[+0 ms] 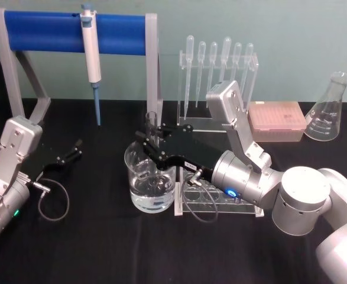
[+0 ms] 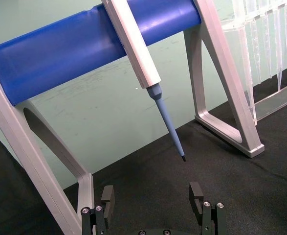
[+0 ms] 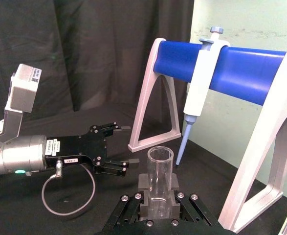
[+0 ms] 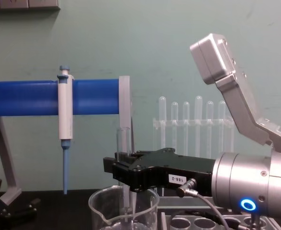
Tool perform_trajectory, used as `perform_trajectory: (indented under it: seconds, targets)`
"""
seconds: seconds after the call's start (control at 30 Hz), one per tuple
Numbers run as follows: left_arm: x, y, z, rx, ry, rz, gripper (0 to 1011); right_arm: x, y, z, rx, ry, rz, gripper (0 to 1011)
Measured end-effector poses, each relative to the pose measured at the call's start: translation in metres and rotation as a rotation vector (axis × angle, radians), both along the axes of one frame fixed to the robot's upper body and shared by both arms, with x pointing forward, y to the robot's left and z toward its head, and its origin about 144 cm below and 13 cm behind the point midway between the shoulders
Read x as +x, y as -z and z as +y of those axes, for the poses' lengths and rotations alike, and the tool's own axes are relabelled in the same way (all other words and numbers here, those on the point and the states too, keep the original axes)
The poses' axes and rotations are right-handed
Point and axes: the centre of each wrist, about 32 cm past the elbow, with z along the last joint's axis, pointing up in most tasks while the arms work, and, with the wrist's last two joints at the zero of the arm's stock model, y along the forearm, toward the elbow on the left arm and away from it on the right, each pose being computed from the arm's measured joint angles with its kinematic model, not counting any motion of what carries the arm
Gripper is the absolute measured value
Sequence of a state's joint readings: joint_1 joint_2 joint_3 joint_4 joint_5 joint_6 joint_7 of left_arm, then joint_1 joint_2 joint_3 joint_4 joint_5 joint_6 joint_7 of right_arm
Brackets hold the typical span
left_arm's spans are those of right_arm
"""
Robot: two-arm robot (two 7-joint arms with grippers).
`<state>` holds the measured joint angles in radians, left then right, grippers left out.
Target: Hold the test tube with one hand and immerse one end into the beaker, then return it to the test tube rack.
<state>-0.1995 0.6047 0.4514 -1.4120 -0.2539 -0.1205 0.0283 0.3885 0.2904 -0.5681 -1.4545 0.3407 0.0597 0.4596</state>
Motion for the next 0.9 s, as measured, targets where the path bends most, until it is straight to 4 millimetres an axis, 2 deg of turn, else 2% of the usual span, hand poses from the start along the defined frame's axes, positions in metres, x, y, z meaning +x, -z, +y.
perform_trajectory:
  seconds: [0.9]
  targets:
    - [0.0,0.0,0.0,0.0,0.0,0.0,1000,0.0,0.0,0.0,0.0,0.0,0.0,225]
